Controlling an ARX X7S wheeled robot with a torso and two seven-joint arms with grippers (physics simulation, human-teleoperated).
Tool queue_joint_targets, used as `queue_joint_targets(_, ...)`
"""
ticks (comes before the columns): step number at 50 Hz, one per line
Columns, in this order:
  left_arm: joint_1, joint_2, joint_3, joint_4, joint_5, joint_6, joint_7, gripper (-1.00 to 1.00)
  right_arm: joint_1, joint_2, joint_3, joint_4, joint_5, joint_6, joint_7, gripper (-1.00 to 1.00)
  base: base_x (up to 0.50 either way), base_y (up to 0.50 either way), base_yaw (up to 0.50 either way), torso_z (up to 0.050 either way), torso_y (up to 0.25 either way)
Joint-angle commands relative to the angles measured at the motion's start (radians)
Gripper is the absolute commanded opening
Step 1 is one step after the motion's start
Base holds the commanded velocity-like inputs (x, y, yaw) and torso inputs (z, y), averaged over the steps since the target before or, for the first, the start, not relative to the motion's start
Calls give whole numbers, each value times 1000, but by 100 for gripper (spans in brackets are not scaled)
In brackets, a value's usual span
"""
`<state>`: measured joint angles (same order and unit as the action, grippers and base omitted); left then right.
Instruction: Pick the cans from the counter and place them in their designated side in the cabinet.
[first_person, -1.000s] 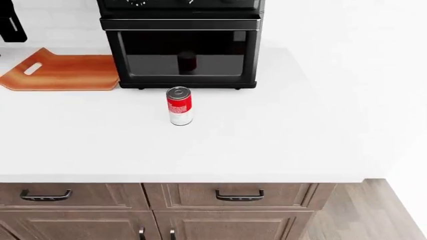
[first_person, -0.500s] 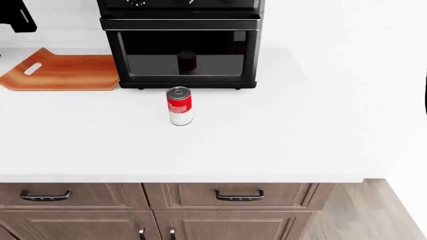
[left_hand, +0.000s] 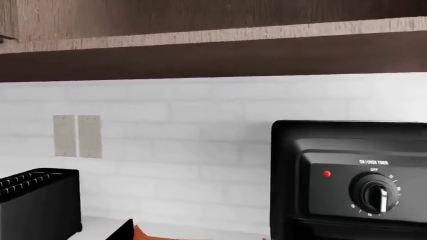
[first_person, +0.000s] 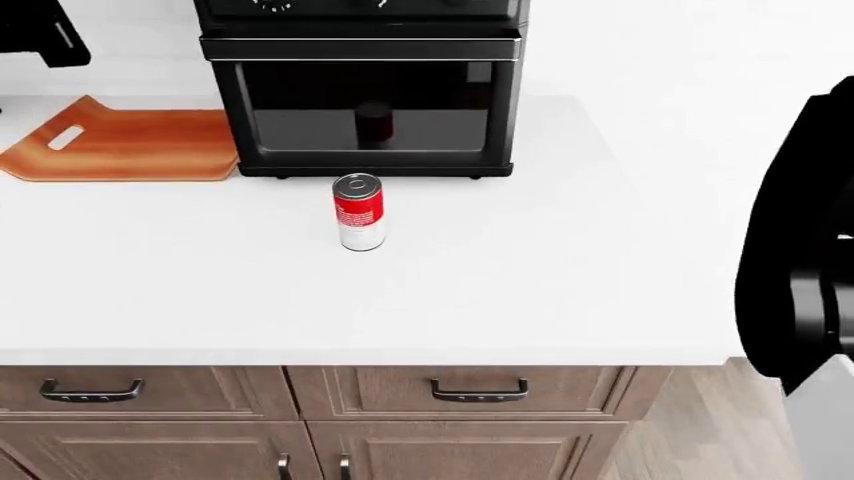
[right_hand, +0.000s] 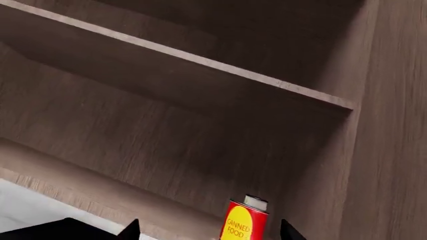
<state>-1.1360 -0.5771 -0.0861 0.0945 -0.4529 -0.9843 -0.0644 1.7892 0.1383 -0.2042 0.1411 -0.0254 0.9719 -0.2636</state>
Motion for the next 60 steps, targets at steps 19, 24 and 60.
queue_joint_targets(19,334,155,-169,394,-82,109,-79,100,-585,41,143,-635,18,133,85,100,0,0,0,0,0)
queue_joint_targets(24,403,180,-190,432,-74,154,-87,100,-694,16,183,-678,28,111,103,100,0,0,0,0,0)
queue_joint_targets(60,660,243,-97,284,81,402,-57,100,-1293,-58,248,-701,79,-155,221,100,0,0,0,0,0)
